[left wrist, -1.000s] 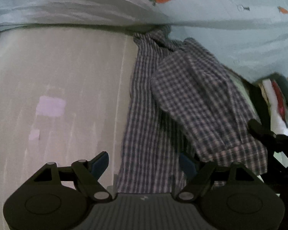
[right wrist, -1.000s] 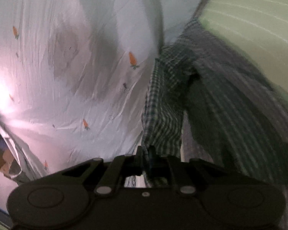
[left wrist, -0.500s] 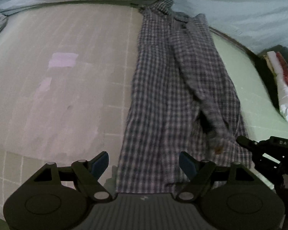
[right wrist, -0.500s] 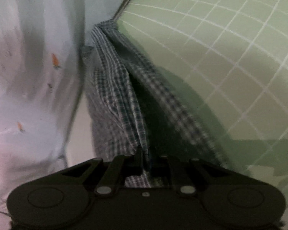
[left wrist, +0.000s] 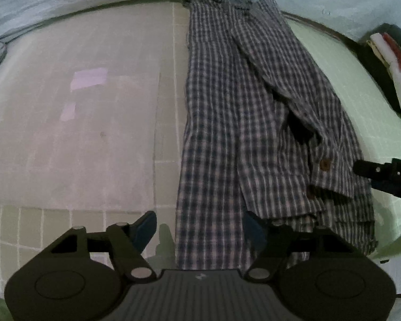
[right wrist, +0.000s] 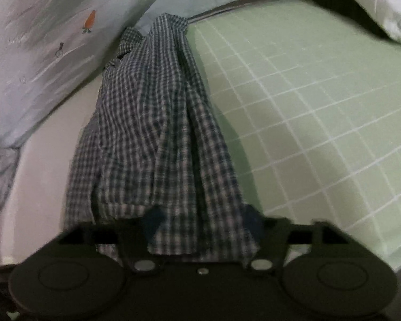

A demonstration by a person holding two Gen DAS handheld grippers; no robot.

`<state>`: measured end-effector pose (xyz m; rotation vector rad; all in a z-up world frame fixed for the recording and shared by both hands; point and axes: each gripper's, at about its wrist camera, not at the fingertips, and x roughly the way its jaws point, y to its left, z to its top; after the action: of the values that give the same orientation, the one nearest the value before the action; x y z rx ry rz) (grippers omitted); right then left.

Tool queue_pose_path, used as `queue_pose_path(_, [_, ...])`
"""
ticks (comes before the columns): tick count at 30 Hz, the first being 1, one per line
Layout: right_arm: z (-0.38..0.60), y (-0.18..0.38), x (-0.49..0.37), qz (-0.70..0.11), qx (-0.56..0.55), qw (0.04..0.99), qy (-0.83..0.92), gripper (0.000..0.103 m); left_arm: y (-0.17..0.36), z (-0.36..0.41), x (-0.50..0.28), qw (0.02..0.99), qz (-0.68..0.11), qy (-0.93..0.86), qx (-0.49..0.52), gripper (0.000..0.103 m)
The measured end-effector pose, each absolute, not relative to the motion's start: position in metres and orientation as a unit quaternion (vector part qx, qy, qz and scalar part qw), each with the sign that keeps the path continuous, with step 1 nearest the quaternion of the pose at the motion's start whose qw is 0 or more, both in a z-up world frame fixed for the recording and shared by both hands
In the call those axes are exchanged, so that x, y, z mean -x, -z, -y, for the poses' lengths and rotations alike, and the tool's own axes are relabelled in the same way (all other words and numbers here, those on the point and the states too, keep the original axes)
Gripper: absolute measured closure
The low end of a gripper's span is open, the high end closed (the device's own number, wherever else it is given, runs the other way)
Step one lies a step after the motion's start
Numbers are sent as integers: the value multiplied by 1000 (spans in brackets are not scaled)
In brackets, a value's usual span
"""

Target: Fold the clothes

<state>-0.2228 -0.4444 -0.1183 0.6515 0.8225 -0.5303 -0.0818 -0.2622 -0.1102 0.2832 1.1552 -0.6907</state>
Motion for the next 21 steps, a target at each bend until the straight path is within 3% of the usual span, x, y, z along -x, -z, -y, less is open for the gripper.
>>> queue_pose_path(13, [428,137,235,-435,-280,821,242,26,126,268,107,755,-547,321,-167,32])
queue_pose_path(17, [421,138,235,-441,-265,823,241,43,127,266,110,757,-544,322,-167,41])
queue_pose_path(19, [418,138,237,-442,-260,825,238,54,126,266,112,758,-540,322,-172,50])
queue_pose_path(20, [418,138,238,-441,-263,826,235,65,125,265,114,759,-539,323,-172,55])
queue_pose_path(21, [417,138,240,-440,-266,826,232,77,125,265,115,759,-539,324,-171,66])
